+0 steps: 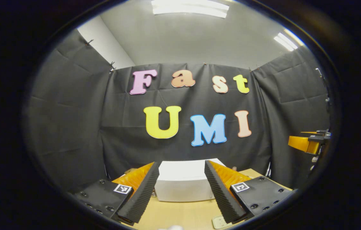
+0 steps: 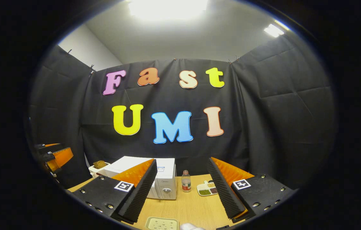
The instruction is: Open the microwave oven with the left hand, put the food in, and close the microwave oven.
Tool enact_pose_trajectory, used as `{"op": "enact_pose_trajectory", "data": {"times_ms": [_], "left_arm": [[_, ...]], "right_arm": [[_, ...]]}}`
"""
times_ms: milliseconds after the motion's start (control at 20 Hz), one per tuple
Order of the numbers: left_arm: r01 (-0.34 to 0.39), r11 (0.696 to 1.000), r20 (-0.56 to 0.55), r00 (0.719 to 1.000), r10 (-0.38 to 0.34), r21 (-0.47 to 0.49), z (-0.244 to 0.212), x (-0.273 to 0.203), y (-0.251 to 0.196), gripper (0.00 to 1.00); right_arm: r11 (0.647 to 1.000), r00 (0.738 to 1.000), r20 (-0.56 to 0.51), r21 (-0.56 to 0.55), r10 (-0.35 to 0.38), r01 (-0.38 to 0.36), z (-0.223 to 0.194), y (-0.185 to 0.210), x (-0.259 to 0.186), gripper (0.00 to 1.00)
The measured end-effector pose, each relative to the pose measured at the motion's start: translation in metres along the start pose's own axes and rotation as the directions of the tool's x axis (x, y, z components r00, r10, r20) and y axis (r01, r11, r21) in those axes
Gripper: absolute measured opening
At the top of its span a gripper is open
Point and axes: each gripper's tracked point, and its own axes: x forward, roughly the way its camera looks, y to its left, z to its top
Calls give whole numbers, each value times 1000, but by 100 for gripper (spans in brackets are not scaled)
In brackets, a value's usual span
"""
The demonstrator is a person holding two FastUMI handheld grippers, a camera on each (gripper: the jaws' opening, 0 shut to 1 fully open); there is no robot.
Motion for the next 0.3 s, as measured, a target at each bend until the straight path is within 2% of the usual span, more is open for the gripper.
{"op": "enact_pose_trajectory", "data": {"times_ms": [50, 100, 300], "left_arm": [[-2, 1000, -1, 1000, 2, -6, -1, 0, 0, 99], [-3, 1000, -1, 1000, 3, -8, 0, 1, 0, 95], [-14, 1000, -1, 1000, 14, -20, 1, 5, 4, 96]], "right_arm": [[1000, 1000, -3, -5, 1, -1, 0, 1, 0, 97], [1000, 1000, -5, -7, 4, -4, -2, 2, 1, 97], [1000, 1000, -13, -6, 10, -10, -5, 4, 3, 97]]}}
